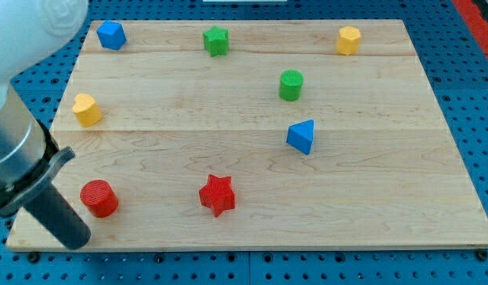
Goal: Push the red circle slightly up
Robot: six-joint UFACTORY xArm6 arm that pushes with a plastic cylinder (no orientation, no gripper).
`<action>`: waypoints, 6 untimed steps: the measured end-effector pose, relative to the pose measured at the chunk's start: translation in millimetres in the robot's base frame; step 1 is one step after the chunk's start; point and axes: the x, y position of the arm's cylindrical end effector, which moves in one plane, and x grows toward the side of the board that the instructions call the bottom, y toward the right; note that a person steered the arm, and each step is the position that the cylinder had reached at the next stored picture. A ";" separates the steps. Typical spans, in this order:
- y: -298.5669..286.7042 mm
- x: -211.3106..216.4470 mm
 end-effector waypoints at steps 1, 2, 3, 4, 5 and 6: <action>21.9 -36.1; 74.0 -67.1; 56.1 -55.8; 29.1 -56.2; 39.7 -78.1; 39.0 -90.7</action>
